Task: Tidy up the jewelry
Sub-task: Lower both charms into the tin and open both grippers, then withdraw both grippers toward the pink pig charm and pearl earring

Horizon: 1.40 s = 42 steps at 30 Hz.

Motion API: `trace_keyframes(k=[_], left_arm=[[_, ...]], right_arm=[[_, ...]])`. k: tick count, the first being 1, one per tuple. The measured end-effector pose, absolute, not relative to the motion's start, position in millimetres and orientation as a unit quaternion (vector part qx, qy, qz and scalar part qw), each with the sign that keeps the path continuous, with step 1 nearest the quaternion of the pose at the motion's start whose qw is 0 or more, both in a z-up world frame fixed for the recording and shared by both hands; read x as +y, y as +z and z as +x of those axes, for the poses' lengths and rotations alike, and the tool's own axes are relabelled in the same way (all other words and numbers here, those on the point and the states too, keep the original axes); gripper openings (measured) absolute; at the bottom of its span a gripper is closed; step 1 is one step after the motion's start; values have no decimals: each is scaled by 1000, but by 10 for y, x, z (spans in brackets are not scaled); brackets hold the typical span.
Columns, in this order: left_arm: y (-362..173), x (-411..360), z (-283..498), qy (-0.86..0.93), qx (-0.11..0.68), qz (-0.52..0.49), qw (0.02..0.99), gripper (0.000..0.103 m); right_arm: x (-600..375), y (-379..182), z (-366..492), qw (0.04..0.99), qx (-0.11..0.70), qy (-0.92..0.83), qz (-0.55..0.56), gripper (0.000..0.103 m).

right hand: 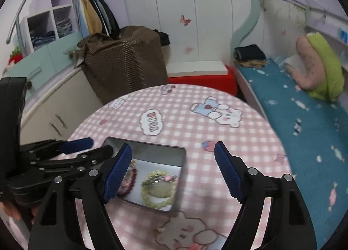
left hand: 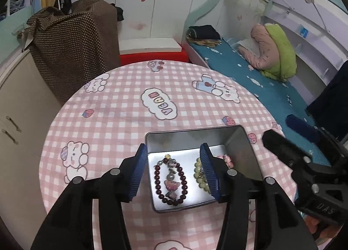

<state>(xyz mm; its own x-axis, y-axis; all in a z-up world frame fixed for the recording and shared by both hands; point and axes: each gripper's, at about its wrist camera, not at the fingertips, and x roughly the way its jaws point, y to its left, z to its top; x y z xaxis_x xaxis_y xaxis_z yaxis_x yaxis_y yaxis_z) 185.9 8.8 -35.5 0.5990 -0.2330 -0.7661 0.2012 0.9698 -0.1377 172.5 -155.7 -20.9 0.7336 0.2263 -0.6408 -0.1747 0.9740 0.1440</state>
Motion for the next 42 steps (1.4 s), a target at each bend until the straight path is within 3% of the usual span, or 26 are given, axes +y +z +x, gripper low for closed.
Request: trace_keyframes(k=[30,33,39,42], left_arm=[[-344,-4,1346,-134,430,-4,893,48],[-396,-51,1240,-140,431,4,891,56],[-495,-127,1034,-145,439,14,886,57],[-540,-150,953,-148,443,17,884,64]], right_arm=[[-1883,-176,1268,932,355,62,41,76],[-1969,-217,1174,930,361,53,40,76],[-2138,-389,991,922,383,36,49,76],[-2206,-511,897,916,397,29,51,77]])
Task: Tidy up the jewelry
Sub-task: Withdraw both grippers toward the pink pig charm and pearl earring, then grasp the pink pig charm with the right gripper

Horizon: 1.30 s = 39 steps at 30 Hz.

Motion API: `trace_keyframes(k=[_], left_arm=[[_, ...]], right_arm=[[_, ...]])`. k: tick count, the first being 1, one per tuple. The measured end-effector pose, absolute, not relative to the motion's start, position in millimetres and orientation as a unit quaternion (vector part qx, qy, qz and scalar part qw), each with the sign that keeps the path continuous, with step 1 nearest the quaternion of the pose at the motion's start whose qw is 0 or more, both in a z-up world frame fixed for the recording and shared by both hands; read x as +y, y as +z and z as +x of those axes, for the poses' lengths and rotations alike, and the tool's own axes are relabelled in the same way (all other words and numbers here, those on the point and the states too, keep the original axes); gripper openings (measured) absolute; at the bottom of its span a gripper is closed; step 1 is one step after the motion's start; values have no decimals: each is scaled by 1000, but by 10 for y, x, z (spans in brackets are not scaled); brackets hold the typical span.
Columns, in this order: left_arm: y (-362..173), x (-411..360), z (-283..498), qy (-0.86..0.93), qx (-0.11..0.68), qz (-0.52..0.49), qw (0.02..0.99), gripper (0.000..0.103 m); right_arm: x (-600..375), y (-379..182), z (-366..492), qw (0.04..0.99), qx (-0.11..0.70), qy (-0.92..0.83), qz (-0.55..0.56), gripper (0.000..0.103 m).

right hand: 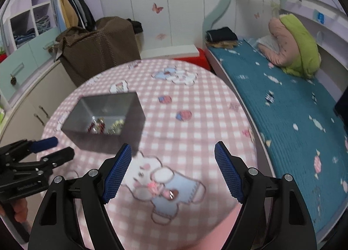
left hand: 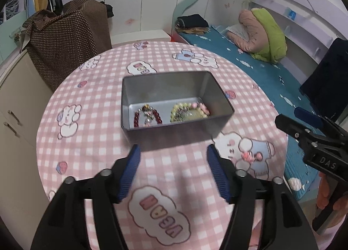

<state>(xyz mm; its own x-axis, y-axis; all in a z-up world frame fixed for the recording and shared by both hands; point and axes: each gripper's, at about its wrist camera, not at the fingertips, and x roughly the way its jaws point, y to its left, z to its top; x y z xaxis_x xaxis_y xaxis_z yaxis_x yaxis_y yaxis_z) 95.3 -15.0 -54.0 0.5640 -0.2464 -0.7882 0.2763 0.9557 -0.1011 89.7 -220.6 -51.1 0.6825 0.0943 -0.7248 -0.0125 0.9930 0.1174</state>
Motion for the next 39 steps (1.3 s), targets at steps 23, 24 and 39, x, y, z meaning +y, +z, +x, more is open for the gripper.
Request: trace_keyframes(k=[23,24,39], left_arm=[[-897,-222,806,-154,478,20,864,66],[-912,-221,818,-154,480,18,863,66],[-987,-446,999,-170,489,22,855,65]], right_arm=[[-1865,-1111,719,893,438,107,-2,43],[-1847,-1127,731,892,439,110,-5,41],[-1887,-1184,837,886,447,125,-25,11]])
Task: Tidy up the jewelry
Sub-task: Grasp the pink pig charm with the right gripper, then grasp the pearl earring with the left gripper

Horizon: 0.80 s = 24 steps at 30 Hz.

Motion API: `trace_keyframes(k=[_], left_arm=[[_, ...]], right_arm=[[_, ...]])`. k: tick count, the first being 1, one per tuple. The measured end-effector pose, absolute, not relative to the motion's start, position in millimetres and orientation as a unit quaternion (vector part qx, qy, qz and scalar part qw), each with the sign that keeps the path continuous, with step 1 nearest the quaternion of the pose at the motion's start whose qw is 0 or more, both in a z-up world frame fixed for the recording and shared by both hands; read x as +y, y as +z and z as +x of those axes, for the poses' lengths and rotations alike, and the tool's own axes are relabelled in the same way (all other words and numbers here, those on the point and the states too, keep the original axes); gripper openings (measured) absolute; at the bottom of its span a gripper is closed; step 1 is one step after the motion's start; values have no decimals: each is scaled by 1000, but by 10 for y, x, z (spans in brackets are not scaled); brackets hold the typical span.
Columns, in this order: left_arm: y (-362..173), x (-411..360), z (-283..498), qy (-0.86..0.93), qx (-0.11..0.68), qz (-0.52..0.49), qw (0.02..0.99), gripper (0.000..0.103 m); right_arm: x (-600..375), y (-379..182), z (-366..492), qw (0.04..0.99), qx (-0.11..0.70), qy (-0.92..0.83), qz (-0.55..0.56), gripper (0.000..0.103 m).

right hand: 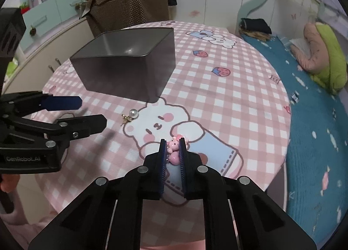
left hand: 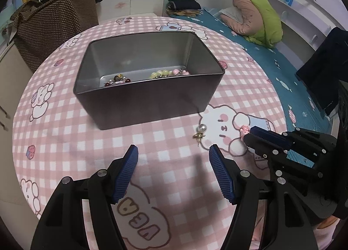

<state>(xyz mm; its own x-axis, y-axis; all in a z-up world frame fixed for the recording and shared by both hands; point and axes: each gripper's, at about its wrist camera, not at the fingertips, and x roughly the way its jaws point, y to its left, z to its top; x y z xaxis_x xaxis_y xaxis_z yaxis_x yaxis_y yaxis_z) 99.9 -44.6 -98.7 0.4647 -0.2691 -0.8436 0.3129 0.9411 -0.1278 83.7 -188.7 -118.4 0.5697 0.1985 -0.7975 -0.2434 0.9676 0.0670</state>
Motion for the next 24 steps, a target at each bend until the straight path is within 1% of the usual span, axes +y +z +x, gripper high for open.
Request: trace_keyframes(k=[5,6,10,16,17,20,22,24], left_arm=[[-1010,-467,1040,-166,492,22,854,65],[-1013,-471,1047,-165,493,22,854,65],[-1017,-449,1051,-166,493,20,854,65],[-1027,-402,1070,-158,494,17,855,65],[-1028,-393,1072,-157,495,17,855,65],[-1036,-384,1069,-155,495,17,855,65],[-1037,-384,1063,-157,495,17,855,65],[-1045,-393,1067,-158,496,18,854,65]], right_arm=[[-1906,-1171,830,888,444,119,-29,11],[-1909,-1167,838,888,444,115,-31,13],[-1937,-1176,898,884,453,112,-19,13],[-1883,-1205,929,884,454,109,-31,15],[-1887,-1204,931,883,456,106,-29,19],[-1907,-1239,959,881,464,93,-26,60],[-1903,-1260,952,885,454,93,-30,57],[-1897,-1253,947,888,448,101,-29,43]])
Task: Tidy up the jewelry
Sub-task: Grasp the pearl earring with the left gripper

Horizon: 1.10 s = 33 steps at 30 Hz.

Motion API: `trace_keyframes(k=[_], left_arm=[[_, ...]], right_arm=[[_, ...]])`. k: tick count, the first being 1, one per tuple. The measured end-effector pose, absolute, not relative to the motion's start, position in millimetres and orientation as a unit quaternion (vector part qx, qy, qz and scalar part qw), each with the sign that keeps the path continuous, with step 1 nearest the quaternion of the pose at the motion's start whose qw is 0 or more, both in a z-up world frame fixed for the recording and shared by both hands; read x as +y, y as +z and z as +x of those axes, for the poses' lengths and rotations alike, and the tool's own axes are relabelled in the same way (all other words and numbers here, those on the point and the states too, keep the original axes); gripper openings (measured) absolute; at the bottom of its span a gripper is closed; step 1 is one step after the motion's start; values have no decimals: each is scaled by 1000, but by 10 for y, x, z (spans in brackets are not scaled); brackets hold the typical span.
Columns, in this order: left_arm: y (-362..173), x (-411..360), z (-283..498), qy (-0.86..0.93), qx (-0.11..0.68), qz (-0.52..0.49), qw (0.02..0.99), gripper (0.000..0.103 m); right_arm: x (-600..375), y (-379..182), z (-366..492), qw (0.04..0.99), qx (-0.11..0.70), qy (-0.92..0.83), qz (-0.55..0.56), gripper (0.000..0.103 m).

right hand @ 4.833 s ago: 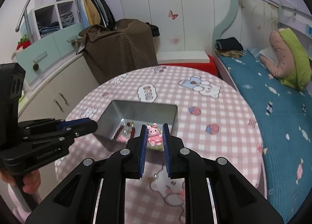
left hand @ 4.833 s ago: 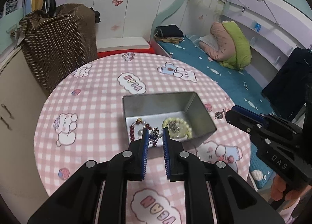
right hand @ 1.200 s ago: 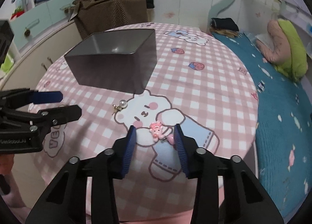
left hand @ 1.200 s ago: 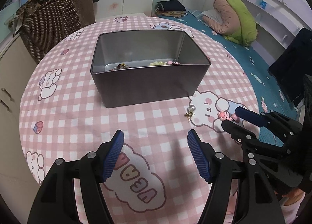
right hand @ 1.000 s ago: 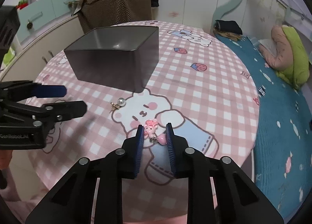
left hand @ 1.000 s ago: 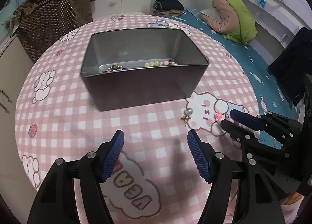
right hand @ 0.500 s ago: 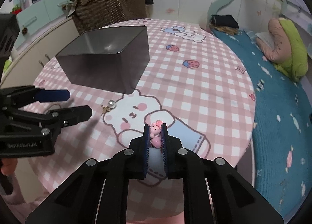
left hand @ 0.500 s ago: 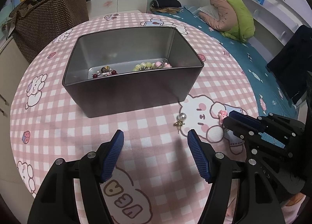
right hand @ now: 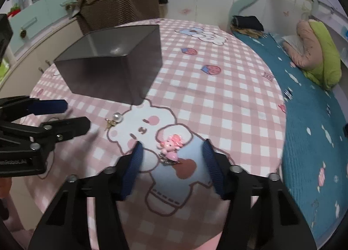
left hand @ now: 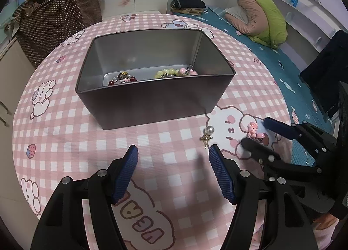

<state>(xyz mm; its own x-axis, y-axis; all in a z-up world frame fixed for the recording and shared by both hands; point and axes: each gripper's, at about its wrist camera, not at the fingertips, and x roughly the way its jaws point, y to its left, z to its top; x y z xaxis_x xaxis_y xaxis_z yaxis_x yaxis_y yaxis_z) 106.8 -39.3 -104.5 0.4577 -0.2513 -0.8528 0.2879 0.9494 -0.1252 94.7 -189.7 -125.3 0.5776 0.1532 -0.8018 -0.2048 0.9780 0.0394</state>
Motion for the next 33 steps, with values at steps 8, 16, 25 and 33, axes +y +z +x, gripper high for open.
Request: trace_keyframes(k=[8,16,25,33], left_arm=[[-1039,-509,1098,-168,494,25,853,65],[-1114,-769,1146,-181,491,50,851,55],[-1150,-883,1168,-173,480,90,855,11],[-1081,-730,1095,-174,480,70,857,10]], right_arm=[[-1912,-1218,962,885,449,122,-18,14],[-2106,-1131,978,893,438,106,6,13],[-2223,-1009,995,901,422,96,16,13],[-2163,-933,1004,905,413,103,18,13]])
